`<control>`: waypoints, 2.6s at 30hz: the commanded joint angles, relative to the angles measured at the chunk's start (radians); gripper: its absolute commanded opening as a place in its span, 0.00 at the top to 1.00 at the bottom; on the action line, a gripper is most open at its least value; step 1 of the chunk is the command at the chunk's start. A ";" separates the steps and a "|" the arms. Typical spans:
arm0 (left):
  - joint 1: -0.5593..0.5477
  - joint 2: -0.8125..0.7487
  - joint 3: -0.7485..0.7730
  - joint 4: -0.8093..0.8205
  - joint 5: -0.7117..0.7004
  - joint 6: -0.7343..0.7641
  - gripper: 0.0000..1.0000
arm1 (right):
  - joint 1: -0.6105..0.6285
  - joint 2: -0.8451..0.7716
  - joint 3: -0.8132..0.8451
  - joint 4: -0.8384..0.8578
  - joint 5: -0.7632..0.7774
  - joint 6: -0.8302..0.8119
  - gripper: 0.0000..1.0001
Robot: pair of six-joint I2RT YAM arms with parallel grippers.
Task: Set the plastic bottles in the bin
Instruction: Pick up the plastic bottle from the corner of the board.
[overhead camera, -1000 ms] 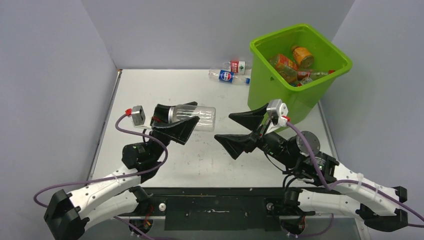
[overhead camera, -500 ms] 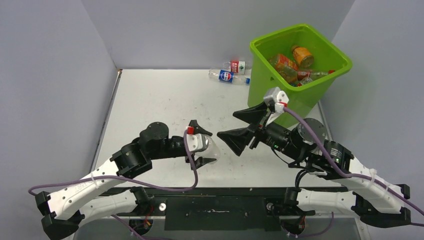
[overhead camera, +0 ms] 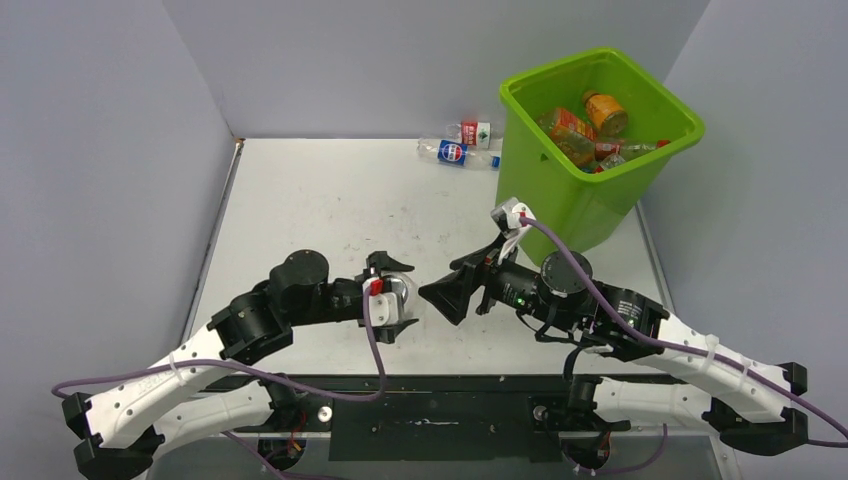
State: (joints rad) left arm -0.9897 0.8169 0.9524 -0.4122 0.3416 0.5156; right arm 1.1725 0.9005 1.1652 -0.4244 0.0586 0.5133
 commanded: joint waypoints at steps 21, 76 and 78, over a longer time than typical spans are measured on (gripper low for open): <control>0.349 0.152 0.043 0.902 0.659 -1.281 1.00 | -0.009 -0.297 -0.164 0.231 -0.172 -0.221 0.10; 0.260 0.046 -0.098 1.092 0.283 -1.329 0.01 | -0.005 0.056 -0.074 0.414 -0.133 -0.167 0.47; 0.266 -0.020 -0.126 1.084 0.170 -1.266 0.04 | -0.006 0.040 0.009 0.324 -0.071 -0.204 0.48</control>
State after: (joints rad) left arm -0.7258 0.9142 0.8490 0.6094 0.6567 -0.8581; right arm 1.1763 0.9924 1.0298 0.0002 -0.1345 0.3729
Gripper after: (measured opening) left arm 0.955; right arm 0.701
